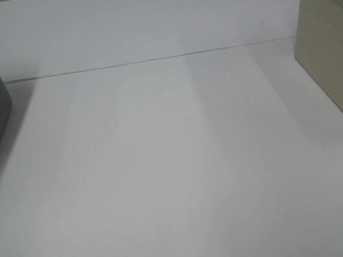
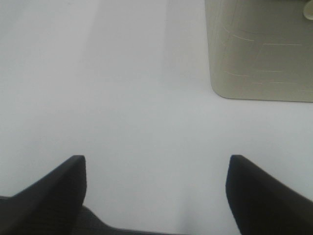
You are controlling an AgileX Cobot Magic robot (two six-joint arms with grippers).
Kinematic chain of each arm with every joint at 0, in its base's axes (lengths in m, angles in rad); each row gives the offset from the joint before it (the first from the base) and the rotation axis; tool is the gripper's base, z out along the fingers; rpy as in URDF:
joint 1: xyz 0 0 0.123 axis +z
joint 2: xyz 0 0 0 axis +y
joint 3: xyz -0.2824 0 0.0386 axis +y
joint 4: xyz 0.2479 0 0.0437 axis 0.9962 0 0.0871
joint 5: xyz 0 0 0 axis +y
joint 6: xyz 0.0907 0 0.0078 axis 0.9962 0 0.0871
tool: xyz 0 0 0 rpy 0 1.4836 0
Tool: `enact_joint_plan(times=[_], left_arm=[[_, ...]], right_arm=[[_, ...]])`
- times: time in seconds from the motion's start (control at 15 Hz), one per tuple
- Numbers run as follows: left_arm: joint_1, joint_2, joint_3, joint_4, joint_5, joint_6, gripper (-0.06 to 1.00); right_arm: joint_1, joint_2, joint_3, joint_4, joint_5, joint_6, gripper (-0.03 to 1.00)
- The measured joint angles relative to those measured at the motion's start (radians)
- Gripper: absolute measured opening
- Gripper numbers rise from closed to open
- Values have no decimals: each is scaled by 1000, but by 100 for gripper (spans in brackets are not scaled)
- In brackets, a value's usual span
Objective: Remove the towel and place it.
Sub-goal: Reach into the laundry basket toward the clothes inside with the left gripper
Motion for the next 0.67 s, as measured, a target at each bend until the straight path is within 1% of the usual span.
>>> enact_joint_plan(times=[0.67], left_arm=[[0,0,0,0,0,0,99]], right_arm=[[0,0,0,0,0,0,77]])
